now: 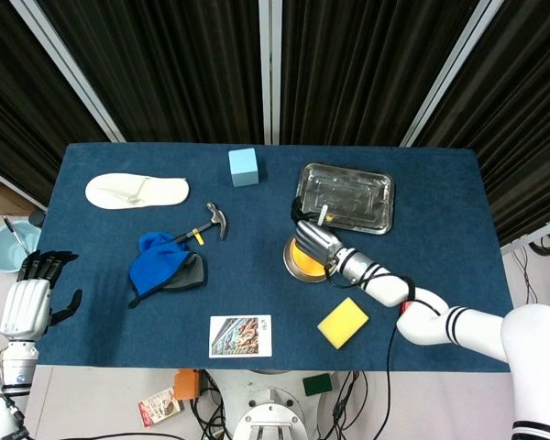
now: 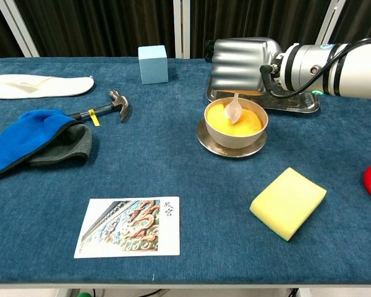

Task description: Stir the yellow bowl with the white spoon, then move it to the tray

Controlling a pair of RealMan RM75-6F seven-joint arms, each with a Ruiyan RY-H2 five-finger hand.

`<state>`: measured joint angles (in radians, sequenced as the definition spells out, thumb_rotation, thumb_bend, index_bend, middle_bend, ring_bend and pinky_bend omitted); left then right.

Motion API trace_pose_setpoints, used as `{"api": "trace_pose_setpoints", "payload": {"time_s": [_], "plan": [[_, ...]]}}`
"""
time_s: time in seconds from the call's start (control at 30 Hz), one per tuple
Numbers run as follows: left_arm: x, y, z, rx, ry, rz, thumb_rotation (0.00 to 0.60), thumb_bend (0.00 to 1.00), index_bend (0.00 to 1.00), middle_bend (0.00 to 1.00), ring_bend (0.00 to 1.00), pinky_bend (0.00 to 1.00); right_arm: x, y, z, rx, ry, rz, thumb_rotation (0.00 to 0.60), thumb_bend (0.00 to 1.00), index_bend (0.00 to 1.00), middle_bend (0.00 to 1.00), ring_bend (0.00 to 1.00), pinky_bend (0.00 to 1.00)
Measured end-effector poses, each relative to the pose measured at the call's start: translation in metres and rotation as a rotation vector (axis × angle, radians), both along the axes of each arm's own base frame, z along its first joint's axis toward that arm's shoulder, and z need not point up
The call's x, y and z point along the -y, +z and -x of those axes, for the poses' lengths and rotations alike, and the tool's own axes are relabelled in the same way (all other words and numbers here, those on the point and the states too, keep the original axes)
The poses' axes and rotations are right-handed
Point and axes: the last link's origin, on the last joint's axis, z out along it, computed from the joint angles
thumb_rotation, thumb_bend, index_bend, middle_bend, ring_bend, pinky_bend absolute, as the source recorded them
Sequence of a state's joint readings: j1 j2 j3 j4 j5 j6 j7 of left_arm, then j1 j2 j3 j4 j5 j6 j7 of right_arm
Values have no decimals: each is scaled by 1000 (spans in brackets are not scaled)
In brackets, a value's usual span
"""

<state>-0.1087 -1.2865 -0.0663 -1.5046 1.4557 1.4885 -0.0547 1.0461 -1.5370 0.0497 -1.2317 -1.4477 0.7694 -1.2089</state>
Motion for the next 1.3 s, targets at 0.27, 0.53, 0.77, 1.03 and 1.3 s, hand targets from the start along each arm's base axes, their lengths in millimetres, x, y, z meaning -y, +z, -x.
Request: {"api": "trace_pose_setpoints", "payload": {"time_s": [0.27, 0.53, 0.77, 1.03, 1.3], "plan": [[1, 0, 1, 2, 1, -2, 600, 348, 231, 193, 143, 86, -5, 1, 5, 95, -72, -17, 600, 505, 689, 495, 253, 236], [-1, 0, -3, 1, -10, -3, 600, 348, 231, 193, 143, 85, -7, 5, 23, 256, -227, -42, 600, 515, 697, 495, 261, 219], [-3, 1, -8, -7, -18, -3, 600, 348, 232, 193, 143, 84, -5, 12, 34, 415, -313, -56, 600, 514, 700, 495, 269, 218], [-5, 3, -14, -13, -24, -6, 600, 348, 231, 193, 143, 84, 0, 32, 38, 498, -306, -34, 600, 515, 700, 494, 269, 218], [-6, 2, -19, -20, -30, 2, 600, 348, 231, 193, 143, 83, 0, 36, 33, 410, -216, -15, 600, 515, 701, 490, 266, 206]]}}
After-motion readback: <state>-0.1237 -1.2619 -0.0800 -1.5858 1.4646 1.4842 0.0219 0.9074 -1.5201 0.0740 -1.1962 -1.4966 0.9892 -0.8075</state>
